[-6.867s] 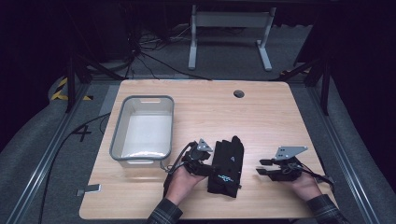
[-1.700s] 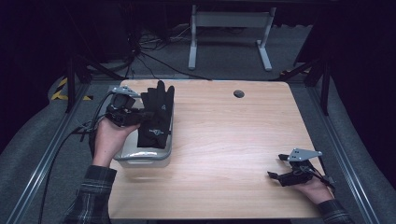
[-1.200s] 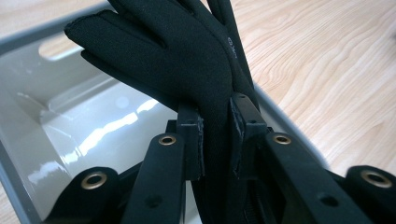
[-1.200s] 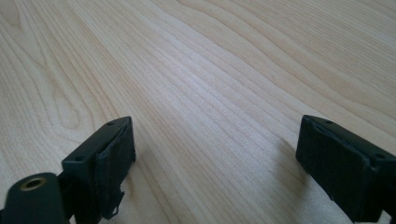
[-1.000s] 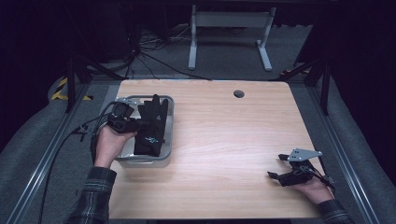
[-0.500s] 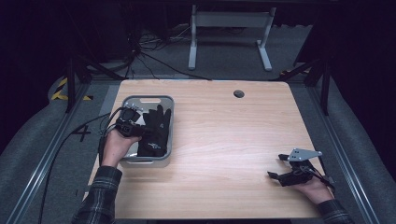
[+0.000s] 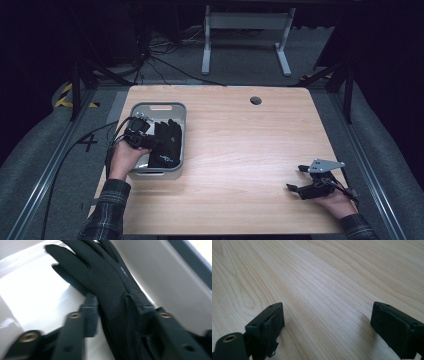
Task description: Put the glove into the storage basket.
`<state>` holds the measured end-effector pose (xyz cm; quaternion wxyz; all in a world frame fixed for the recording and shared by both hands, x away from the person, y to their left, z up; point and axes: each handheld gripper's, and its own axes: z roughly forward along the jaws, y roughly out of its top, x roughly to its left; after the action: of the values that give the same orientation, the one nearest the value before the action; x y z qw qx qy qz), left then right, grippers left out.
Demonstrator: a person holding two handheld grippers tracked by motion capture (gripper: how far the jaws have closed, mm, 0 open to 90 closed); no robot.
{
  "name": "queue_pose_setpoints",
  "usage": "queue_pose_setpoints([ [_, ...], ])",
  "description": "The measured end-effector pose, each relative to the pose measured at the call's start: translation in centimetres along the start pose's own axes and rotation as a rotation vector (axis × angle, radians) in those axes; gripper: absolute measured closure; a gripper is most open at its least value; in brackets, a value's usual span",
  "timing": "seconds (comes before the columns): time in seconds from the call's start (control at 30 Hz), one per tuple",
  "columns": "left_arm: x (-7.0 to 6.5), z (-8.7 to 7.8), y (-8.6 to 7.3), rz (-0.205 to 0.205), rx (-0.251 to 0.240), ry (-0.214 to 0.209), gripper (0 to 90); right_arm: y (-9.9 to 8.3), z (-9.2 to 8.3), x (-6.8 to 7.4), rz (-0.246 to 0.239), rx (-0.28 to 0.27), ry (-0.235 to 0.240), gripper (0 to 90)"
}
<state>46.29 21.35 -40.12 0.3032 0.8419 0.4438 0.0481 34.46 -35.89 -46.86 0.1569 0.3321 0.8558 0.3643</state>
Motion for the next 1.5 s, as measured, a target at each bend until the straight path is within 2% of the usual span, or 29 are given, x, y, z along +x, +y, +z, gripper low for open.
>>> queue_pose_setpoints([
  [0.1, -0.2, -0.2, 0.0, 0.002, -0.015, 0.027, 35.7, 0.0, 0.0, 0.0, 0.000, 0.000, 0.000, 12.3],
  [0.23, -0.7, -0.7, 0.4, 0.015, -0.038, 0.058, 24.2, -0.1, -0.1, 0.0, 0.003, 0.001, -0.001, 12.3],
  [0.37, -1.4, -1.2, 1.0, 0.032, -0.075, 0.071, 18.1, -0.1, -0.1, 0.1, 0.004, 0.002, -0.003, 12.2],
  [0.57, -2.6, -1.6, 1.7, 0.045, -0.117, 0.041, 16.1, -0.1, -0.1, 0.1, 0.004, 0.002, -0.002, 12.2],
  [0.97, -5.7, -1.9, 2.5, 0.076, -0.171, 0.017, 14.9, -0.1, -0.1, 0.0, -0.001, 0.002, 0.000, 11.7],
  [1.0, -6.5, -1.8, 2.7, 0.084, -0.181, 0.011, 14.9, -0.1, -0.1, 0.0, -0.001, 0.002, -0.001, 11.6],
  [1.13, -8.2, -1.6, 3.1, 0.110, -0.203, -0.022, 14.9, -0.1, -0.1, 0.0, -0.001, 0.002, -0.001, 11.6],
  [1.17, -8.2, -1.6, 3.1, 0.110, -0.203, -0.022, 14.9, -0.1, -0.1, 0.0, -0.001, 0.002, -0.001, 11.6],
  [1.23, -9.5, -1.3, 3.4, 0.136, -0.211, -0.042, 15.0, -0.1, -0.1, 0.0, -0.001, 0.002, -0.001, 11.6],
  [1.5, -12.9, 0.2, 4.4, 0.195, -0.211, -0.091, 15.0, -0.1, -0.1, 0.0, -0.001, 0.003, 0.001, 11.4],
])
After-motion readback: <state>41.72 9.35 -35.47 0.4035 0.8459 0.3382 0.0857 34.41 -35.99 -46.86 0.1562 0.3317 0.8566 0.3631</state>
